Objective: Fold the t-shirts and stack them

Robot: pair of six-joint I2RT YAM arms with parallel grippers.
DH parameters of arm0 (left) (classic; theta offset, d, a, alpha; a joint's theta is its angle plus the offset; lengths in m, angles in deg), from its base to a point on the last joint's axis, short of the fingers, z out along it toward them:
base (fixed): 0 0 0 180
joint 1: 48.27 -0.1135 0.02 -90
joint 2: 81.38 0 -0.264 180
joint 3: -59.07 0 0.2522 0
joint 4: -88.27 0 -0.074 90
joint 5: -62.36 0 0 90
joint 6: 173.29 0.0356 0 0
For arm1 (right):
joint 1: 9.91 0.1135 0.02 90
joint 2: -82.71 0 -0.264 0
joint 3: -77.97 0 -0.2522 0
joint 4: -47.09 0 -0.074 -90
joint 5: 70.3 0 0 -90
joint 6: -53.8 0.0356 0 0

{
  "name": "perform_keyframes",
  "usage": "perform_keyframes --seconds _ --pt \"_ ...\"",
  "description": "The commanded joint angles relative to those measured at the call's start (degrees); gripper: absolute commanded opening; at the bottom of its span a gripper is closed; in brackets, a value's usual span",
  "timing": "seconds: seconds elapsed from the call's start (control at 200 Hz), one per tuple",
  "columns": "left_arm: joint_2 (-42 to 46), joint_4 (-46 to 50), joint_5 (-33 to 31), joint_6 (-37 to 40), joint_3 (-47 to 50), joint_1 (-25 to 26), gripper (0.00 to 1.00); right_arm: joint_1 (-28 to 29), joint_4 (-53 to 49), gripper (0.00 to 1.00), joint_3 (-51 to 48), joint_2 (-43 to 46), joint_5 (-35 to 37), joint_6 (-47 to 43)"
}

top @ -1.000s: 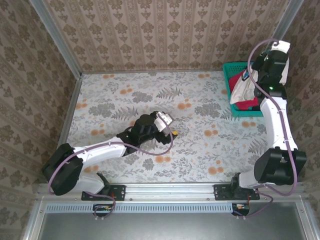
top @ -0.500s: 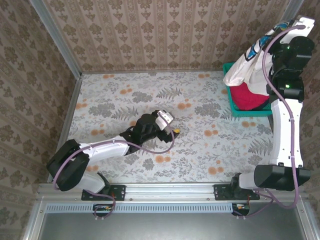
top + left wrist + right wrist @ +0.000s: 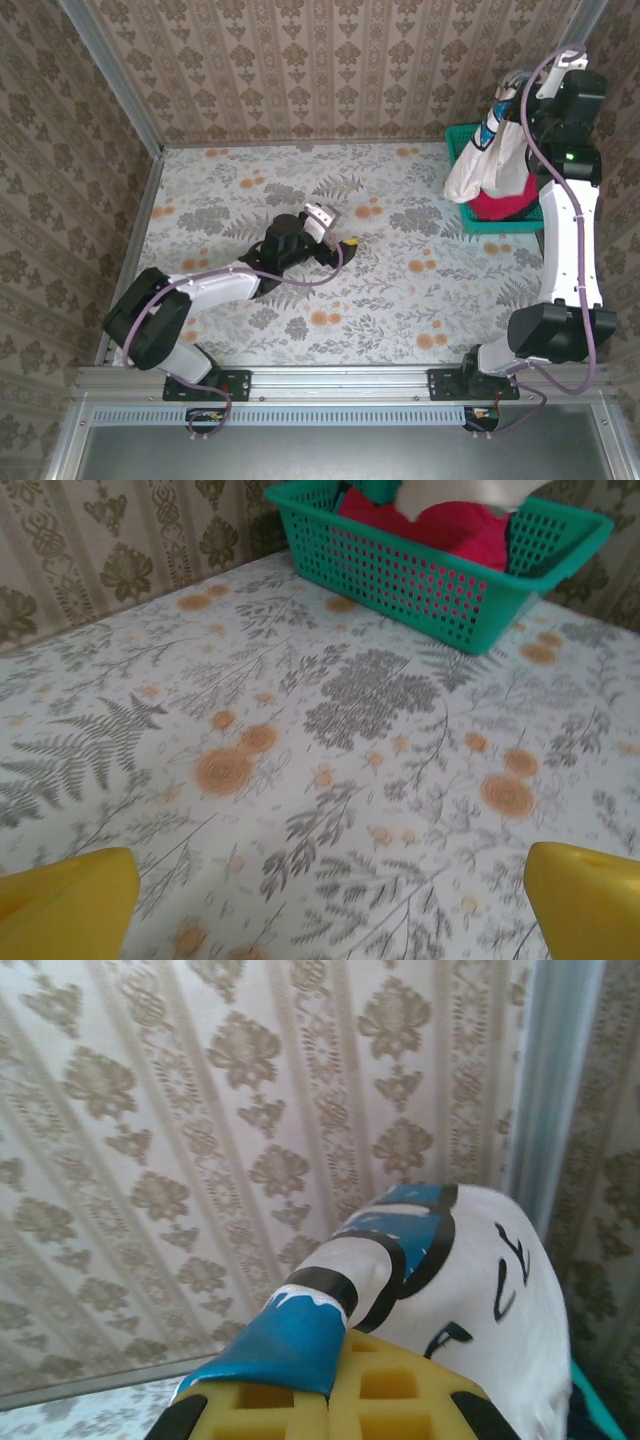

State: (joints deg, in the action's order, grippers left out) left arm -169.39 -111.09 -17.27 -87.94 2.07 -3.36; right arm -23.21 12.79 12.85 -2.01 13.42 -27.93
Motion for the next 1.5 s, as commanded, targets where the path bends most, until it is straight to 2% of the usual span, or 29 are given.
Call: perform_keyframes --seconds 0.0,0.31,0.57,0.625,0.715,0.78,0.865,0.905,1.085,1.22,1.26,1.31,1.365,1.42,1.495 --pt "-4.0 -5.6 4.68 -6.3 -6.48 0.04 1.0 -0.04 2.38 0.0 3.76 1.66 -9.1 3.73" --pt "-18.56 -6.07 7.78 -13.29 -28.51 1.37 1.0 3.09 1.73 0.0 0.66 6.54 -19.42 5.97" --pt "-26.27 -8.14 10.18 -19.04 -38.68 5.84 0.98 5.3 0.97 0.0 -7.78 12.27 -20.87 5.43" --pt "-27.39 -9.24 11.23 -20.44 -39.17 5.89 0.9 5.39 0.91 0.0 -9.7 13.97 -20.92 5.59" --pt "-28.67 -10.54 12.78 -21.81 -39.65 5.71 0.68 5.35 0.13 0.0 -11.17 16.06 -21.18 5.87" --pt "-29.44 -10.88 13.6 -22.41 -40.23 5.63 0.47 5.57 -0.75 0.0 -11.47 17.14 -21.46 6.06" --pt "-30.11 -11.44 14.49 -23.07 -40.69 5.38 0.12 5.88 -1.56 0.0 -11.92 18.42 -21.75 6.07" --pt "-30.17 -11.67 14.67 -23.53 -40.53 5.03 0.0 6.0 -1.62 0.0 -12.28 19.02 -21.62 6.14" --pt "-28.62 -13.59 15.28 -26.49 -37.14 1.75 0.0 6.29 -2.23 0.0 -12.88 19.87 -20.46 5.28" --pt "-24.76 -12.06 15.91 -20.09 -32.21 1.21 0.0 6.43 -1.44 0.0 -12.6 19.13 -20.19 5.34" --pt "-23.28 -12.33 15.77 -17.25 -29.5 1.39 0.14 6.44 -0.91 0.0 -12.28 18.79 -20.44 5.46" --pt "-21.5 -13.76 15.16 -13.35 -25.09 1.86 0.47 6.44 -0.43 0.0 -11.71 18.26 -20.68 5.6" --pt "-19.74 -15.4 13.8 -8.3 -20.0 2.76 0.7 6.44 -0.25 0.0 -10.7 17.57 -20.84 5.83" --pt "-18.11 -16.66 11.92 -2.8 -15.76 4.08 0.83 6.61 -0.01 0.0 -9.86 16.98 -21.38 6.2" --pt "-16.8 -16.29 8.61 4.95 -12.75 6.2 0.9 6.95 0.44 0.0 -9.44 16.35 -22.17 6.98"
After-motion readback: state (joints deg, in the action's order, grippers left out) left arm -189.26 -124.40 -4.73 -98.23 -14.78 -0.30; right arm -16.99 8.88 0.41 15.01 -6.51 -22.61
